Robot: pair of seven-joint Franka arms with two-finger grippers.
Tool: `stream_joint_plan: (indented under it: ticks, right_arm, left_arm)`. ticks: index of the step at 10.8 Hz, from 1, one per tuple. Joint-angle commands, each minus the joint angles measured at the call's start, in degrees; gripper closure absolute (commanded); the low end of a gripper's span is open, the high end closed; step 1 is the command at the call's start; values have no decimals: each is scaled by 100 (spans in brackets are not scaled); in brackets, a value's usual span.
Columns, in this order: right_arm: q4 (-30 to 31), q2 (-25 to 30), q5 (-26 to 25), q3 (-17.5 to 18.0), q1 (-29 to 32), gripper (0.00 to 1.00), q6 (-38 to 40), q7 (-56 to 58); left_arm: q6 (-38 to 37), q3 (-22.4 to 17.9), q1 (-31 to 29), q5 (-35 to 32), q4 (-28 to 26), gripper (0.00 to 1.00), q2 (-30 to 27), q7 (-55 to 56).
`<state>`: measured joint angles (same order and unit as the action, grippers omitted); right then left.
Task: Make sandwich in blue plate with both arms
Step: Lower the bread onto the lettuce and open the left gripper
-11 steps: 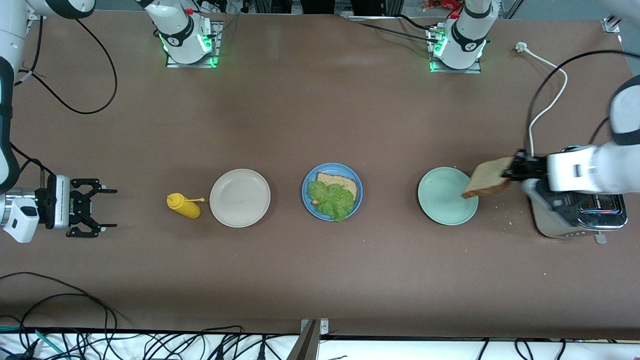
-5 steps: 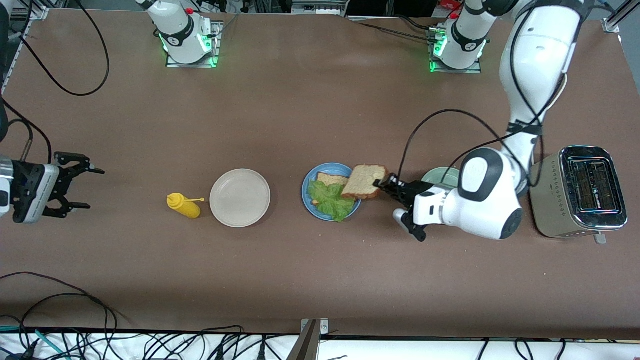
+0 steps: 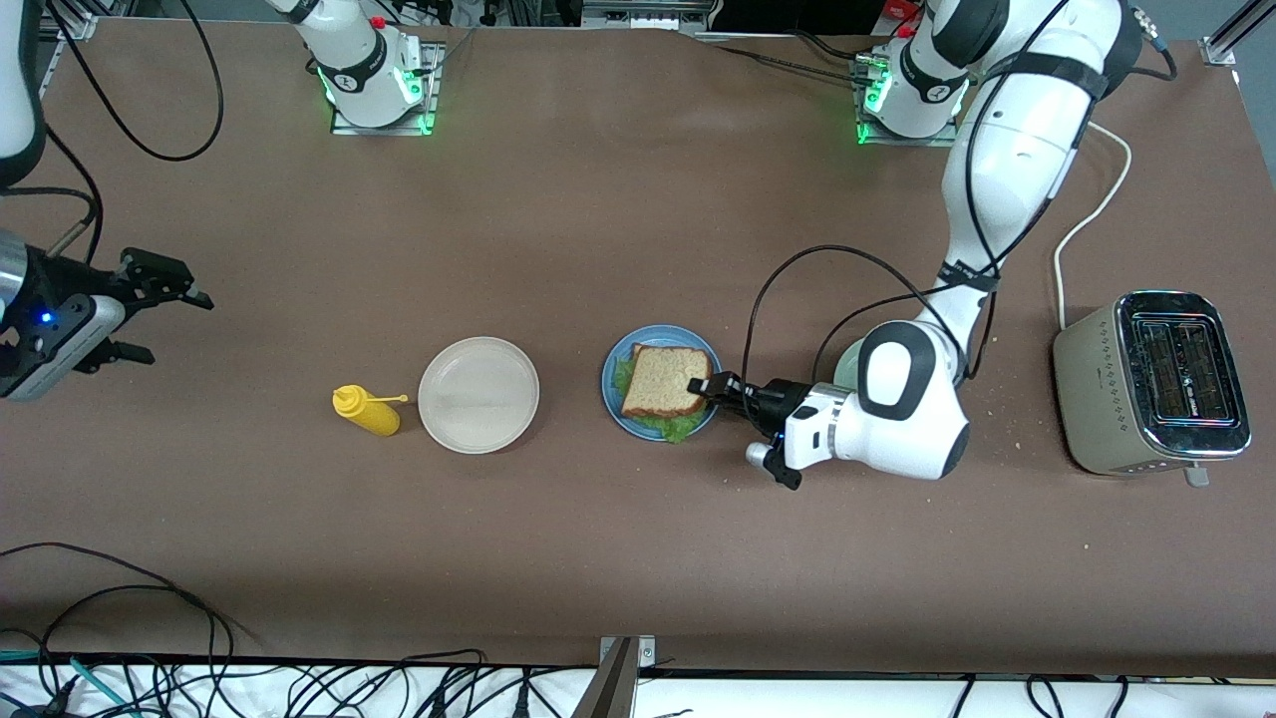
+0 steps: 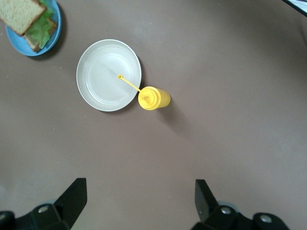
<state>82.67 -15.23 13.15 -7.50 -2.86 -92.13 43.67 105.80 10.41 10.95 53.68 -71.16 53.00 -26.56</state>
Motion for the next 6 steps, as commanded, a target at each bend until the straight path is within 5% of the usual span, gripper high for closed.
stream_joint_plan:
  ticks: [1, 2, 4, 6]
  right_arm:
    - [556, 704, -671, -147, -530, 0, -25, -1725]
    - [688, 845, -787, -138, -601, 0, -25, -2105]
    - [934, 1135, -1085, -138, -725, 0, -25, -2791]
    - [1145, 1355, -1183, -138, -725, 0, -42, -3092]
  left_arm:
    - [11, -75, 74, 213, 102, 68, 263, -43]
    - [20, -75, 83, 178, 76, 1, 272, -43]
    - [20, -136, 92, 142, 76, 0, 272, -339]
    - [28, -145, 101, -766, 84, 0, 263, -500]
